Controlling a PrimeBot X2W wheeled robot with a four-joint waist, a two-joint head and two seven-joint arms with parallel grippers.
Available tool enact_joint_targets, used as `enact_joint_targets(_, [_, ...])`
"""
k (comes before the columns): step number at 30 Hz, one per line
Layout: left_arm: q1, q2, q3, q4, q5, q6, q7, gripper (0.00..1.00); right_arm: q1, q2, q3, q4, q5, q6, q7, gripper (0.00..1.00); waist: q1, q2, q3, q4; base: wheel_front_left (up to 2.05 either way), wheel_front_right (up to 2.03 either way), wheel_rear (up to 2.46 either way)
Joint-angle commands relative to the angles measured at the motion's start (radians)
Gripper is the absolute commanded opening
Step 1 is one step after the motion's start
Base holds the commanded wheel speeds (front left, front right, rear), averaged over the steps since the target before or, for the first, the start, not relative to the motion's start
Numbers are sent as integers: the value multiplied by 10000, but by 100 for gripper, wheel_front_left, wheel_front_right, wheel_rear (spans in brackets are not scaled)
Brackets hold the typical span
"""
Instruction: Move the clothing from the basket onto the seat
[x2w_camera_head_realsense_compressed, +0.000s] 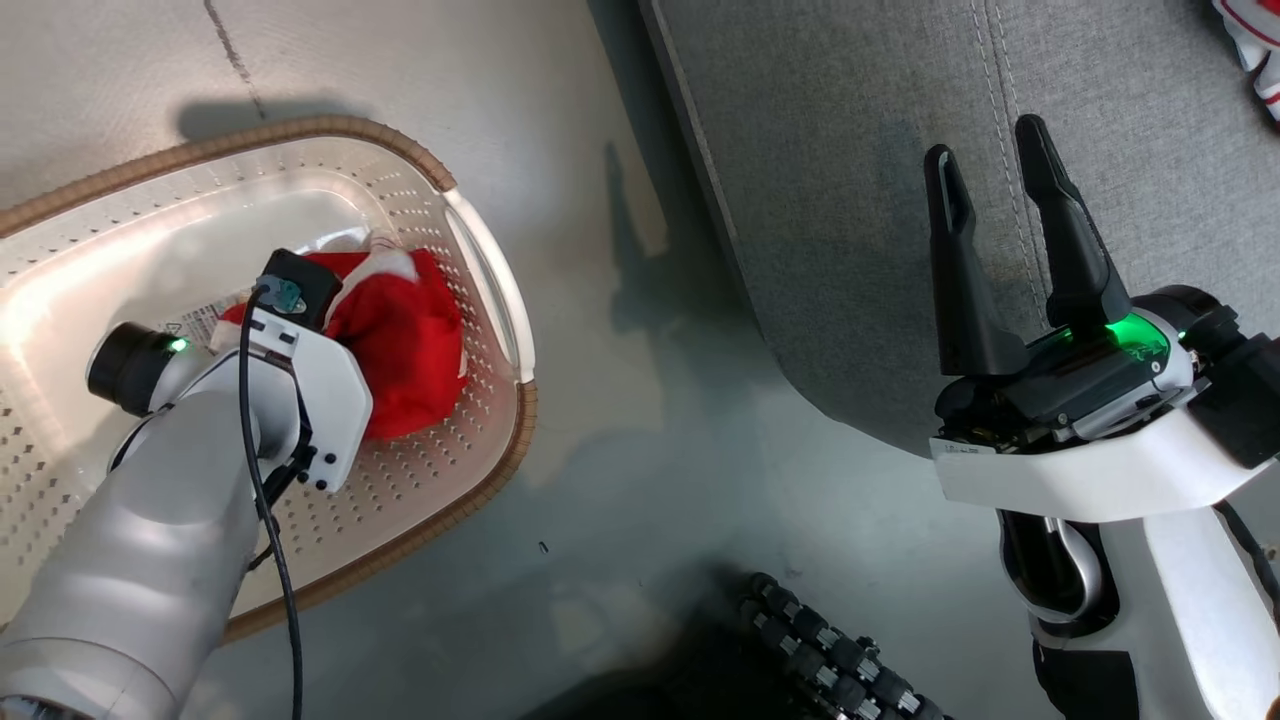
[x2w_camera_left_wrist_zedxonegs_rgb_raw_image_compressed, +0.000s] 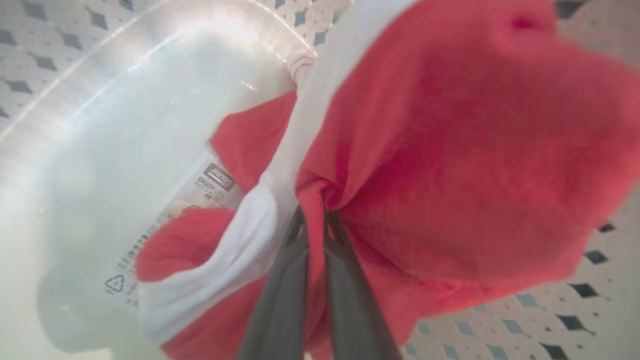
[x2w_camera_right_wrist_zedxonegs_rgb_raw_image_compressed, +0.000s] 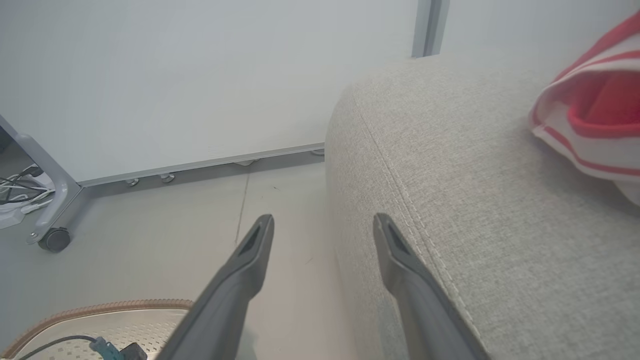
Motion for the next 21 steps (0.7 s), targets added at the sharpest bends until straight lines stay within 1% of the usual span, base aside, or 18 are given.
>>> enact_joint_targets(1, [-160, -2, -11, 36, 2, 21, -106, 0, -105, -16, -39, 4, -73, 16, -83, 100, 0, 0, -108, 101, 0, 0, 0])
enact_joint_targets(6, [-117, -355, -73, 77, 63, 167, -999, 0, 27, -22, -184, 107, -405, 16, -84, 100, 0, 0, -672, 575, 0, 0, 0])
enact_joint_targets(13, [335, -915, 236, -74, -273, 431, -2711, 0, 412, -29, -509, 386, -1173, 17, -84, 100, 0, 0, -1849, 1462, 0, 0, 0])
enact_joint_targets(14, [466, -1079, 353, -141, -395, 511, -3121, 0, 534, -29, -583, 518, -1371, 17, -57, 100, 0, 0, -2222, 1740, 0, 0, 0])
enact_joint_targets(18, [793, -1333, 671, -411, -724, 611, -3628, 0, 739, -29, -793, 652, -1691, 17, 236, 100, 0, 0, -2946, 2282, 0, 0, 0])
enact_joint_targets(21, [1048, -1400, 945, -821, -866, 713, -3801, 0, 906, -34, -878, 674, -1883, 17, 471, 100, 0, 0, -3480, 2616, 0, 0, 0])
